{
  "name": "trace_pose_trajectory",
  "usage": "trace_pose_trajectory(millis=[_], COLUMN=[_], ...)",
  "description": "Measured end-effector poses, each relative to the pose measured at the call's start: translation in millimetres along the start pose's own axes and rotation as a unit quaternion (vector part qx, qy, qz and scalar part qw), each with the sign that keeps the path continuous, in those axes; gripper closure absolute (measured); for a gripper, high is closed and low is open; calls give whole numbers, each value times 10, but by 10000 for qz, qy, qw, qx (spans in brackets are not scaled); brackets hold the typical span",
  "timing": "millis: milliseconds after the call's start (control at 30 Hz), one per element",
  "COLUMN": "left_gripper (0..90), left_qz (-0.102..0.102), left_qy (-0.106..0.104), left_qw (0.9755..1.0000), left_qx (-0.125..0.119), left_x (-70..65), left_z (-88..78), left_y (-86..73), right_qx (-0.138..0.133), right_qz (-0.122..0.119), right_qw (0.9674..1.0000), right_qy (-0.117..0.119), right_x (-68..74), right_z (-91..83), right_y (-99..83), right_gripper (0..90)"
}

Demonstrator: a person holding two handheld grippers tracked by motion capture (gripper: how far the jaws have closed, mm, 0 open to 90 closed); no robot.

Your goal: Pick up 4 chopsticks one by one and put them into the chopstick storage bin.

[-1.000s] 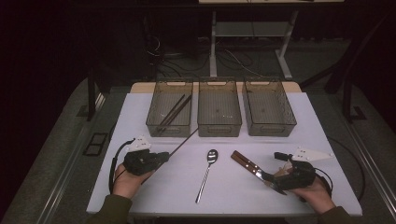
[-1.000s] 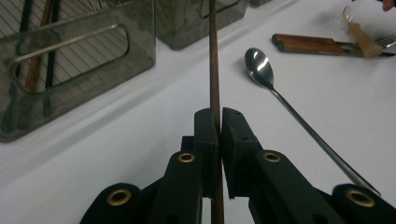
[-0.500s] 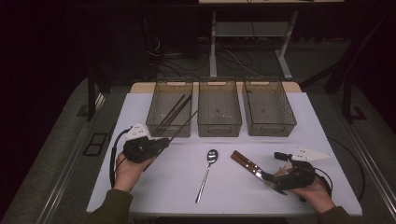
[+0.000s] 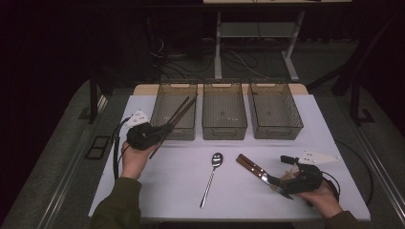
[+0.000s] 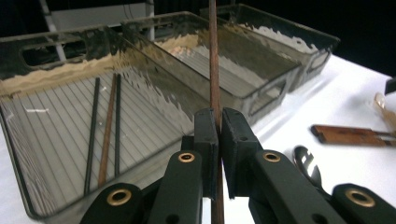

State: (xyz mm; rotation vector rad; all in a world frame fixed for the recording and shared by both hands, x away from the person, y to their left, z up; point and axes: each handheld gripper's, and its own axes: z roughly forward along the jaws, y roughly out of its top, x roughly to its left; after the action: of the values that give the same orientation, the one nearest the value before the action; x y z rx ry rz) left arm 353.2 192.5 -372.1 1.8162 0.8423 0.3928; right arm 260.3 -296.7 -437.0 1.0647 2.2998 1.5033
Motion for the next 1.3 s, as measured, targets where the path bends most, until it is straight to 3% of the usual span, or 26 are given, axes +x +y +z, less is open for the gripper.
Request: trace_pose_trajectory(millis=[233, 700, 833, 1033, 1300], left_gripper=[849, 849, 849, 849, 848], left_qz=[-72, -56, -58, -243, -394], left_qy=[48, 290, 403, 584, 840], left_qw=[9997, 9994, 9991, 9980, 9949], left_qx=[-210, -203, -87, 66, 384], left_x=[130, 350, 428, 580, 752], left_z=[101, 340, 464, 624, 783], left_y=[177, 560, 572, 527, 401], right_qx=[-36, -54, -49, -94, -99], right_qz=[17, 15, 19, 11, 34], right_qw=[10000, 10000, 10000, 9999, 9999], right_qy=[3, 18, 22, 38, 54], right_x=[-5, 2, 7, -1, 1], right_z=[-12, -12, -17, -24, -26], right_y=[-2, -2, -2, -4, -3], right_gripper=[18, 18, 18, 18, 18])
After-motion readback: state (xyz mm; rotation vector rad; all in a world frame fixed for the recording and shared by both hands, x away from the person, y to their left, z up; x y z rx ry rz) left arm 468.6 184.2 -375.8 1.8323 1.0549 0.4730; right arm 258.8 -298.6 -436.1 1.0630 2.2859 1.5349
